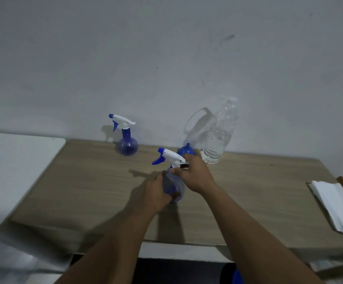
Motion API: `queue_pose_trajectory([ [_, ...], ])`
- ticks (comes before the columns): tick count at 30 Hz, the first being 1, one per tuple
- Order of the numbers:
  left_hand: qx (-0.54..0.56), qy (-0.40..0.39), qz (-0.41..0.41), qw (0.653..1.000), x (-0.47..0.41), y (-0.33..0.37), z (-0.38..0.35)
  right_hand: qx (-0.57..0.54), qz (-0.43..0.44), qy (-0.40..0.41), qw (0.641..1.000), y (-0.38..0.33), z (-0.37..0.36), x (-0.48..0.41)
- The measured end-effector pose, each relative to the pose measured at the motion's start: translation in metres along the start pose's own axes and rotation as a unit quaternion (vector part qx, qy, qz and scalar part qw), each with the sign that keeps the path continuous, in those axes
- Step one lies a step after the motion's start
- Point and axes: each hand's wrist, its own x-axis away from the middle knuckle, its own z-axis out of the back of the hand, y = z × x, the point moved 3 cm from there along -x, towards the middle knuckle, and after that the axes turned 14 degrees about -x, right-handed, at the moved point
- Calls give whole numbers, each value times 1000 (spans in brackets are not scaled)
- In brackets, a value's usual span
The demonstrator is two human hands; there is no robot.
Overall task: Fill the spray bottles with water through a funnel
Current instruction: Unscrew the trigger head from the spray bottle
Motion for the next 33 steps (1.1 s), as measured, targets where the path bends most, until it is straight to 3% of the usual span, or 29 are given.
queue_pose_trajectory([
  [9, 52, -11, 25, 998, 2, -7, -4, 6, 21, -60, 998, -3, 2, -5],
  [15, 62, -1, 24, 998, 2, -4, -2, -100, 20, 47, 994, 13, -2, 5],
  [20, 99, -8, 24, 995, 4, -6, -1, -114, 25, 31, 993, 13, -5, 6],
  [33, 78, -29, 58, 995, 0, -4, -3, -164, 7, 124, 979, 19, -20, 11],
])
